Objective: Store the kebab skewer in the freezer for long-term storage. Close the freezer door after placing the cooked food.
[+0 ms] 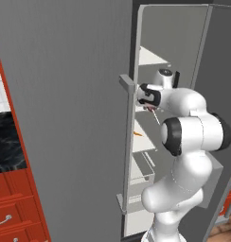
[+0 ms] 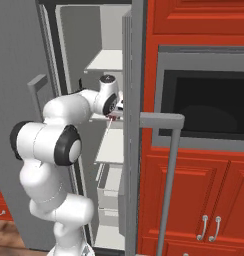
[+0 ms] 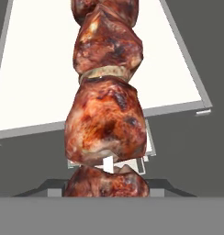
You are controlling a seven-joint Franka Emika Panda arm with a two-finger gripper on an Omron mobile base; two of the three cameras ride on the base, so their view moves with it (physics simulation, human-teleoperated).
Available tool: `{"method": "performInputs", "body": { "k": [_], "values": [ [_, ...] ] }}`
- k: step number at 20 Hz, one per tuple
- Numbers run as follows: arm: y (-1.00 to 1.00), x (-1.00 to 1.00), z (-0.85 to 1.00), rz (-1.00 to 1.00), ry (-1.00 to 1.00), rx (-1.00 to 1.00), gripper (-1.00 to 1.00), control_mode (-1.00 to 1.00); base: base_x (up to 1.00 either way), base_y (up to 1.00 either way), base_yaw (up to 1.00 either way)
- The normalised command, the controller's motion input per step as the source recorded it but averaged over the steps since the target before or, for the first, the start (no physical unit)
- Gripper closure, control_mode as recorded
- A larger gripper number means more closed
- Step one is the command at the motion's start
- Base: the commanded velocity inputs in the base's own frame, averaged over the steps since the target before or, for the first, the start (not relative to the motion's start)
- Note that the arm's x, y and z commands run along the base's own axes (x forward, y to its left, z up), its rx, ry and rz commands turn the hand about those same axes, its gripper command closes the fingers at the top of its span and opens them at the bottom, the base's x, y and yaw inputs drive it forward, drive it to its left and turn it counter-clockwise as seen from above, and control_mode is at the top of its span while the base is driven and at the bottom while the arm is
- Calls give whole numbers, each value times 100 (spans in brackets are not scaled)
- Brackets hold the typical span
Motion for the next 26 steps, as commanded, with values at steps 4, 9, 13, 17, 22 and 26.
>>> {"method": "performInputs", "body": {
  "k": [4,9,13,17,22,26],
  "values": [
    [0,55,0,2,0,0,100,-100,0,0,0],
    [0,57,-13,1,0,0,100,-100,0,0,0],
    [0,62,-28,0,0,0,100,-100,0,0,0],
    [0,69,-25,0,0,0,100,-100,0,0,0],
    [0,61,-22,0,-2,0,100,-100,0,0,0],
    [0,31,-21,1,-3,0,100,-100,0,0,0]
  ]
}}
